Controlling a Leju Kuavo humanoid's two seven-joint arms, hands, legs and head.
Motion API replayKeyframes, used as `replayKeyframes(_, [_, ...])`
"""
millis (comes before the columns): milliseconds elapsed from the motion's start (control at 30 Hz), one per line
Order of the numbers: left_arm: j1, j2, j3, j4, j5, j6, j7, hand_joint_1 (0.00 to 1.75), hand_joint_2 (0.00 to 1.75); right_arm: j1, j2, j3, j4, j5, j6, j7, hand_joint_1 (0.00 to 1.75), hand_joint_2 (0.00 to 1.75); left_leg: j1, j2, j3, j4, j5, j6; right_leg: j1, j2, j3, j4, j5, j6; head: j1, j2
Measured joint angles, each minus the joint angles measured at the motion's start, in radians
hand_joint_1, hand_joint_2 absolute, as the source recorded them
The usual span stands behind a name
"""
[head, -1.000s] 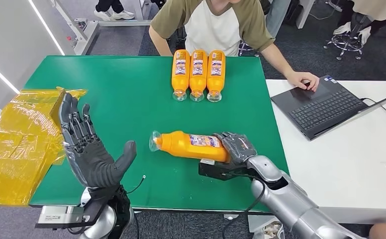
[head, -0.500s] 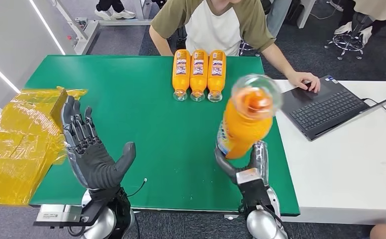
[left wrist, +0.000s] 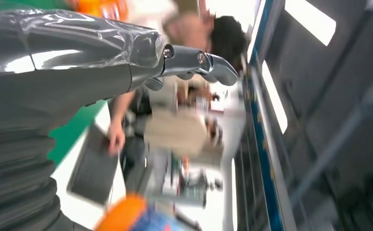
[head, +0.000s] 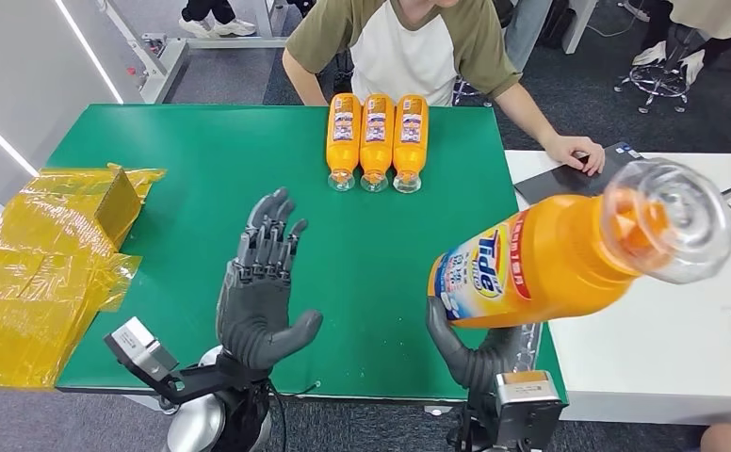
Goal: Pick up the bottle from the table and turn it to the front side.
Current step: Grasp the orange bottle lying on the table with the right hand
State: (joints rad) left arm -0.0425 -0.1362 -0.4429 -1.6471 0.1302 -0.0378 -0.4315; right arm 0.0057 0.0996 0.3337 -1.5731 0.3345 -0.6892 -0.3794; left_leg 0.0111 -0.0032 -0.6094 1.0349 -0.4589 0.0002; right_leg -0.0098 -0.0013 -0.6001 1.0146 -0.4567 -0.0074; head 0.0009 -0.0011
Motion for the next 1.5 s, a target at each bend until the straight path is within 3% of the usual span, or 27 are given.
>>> replayKeyframes(100, [-0.003,0.0,-0.015,0.001,0.02,-0.09,0.001,0.0,1.75,0.003,0.0,0.004,-0.005,0.078,0.03,0.067,1.75,1.75,0.0,0.0,0.0,0.0,0.0,0.0,0.0,0.0,0.0,0.0,0.0,0.0,0.0,0.0])
replayKeyframes(267, [-0.009,-0.003,-0.022,0.001,0.025,-0.123,-0.006,0.0,1.75,0.008,0.0,0.009,-0.007,0.125,0.058,0.114,1.75,1.75,0.0,0.0,0.0,0.0,0.0,0.0,0.0,0.0,0.0,0.0,0.0,0.0,0.0,0.0])
replayKeyframes(433, [-0.011,-0.006,-0.023,0.001,0.017,-0.126,-0.019,0.0,1.75,0.021,-0.006,0.008,-0.007,0.2,0.101,0.2,1.75,1.75,0.0,0.0,0.0,0.0,0.0,0.0,0.0,0.0,0.0,0.0,0.0,0.0,0.0,0.0])
replayKeyframes(833, [-0.012,-0.006,-0.022,0.001,0.011,-0.125,-0.019,0.0,1.75,0.032,-0.016,0.005,-0.007,0.214,0.11,0.217,1.75,1.75,0.0,0.0,0.0,0.0,0.0,0.0,0.0,0.0,0.0,0.0,0.0,0.0,0.0,0.0])
replayKeyframes(1000, [-0.012,-0.008,-0.018,0.001,-0.021,-0.114,-0.022,0.0,1.75,0.051,-0.027,-0.001,-0.007,0.26,0.142,0.285,1.75,1.75,0.0,0.0,0.0,0.0,0.0,0.0,0.0,0.0,0.0,0.0,0.0,0.0,0.0,0.0])
replayKeyframes(1200, [-0.012,-0.01,-0.01,0.001,-0.034,-0.114,-0.022,0.0,1.75,0.082,-0.054,-0.006,-0.006,0.327,0.222,0.375,1.75,1.75,0.0,0.0,0.0,0.0,0.0,0.0,0.0,0.0,0.0,0.0,0.0,0.0,0.0,0.0])
replayKeyframes(1500, [-0.012,-0.014,-0.005,0.001,-0.039,-0.109,-0.022,0.0,1.75,0.084,-0.093,0.023,-0.004,0.461,0.363,0.421,1.75,1.75,0.0,0.0,0.0,0.0,0.0,0.0,0.0,0.0,0.0,0.0,0.0,0.0,0.0,0.0])
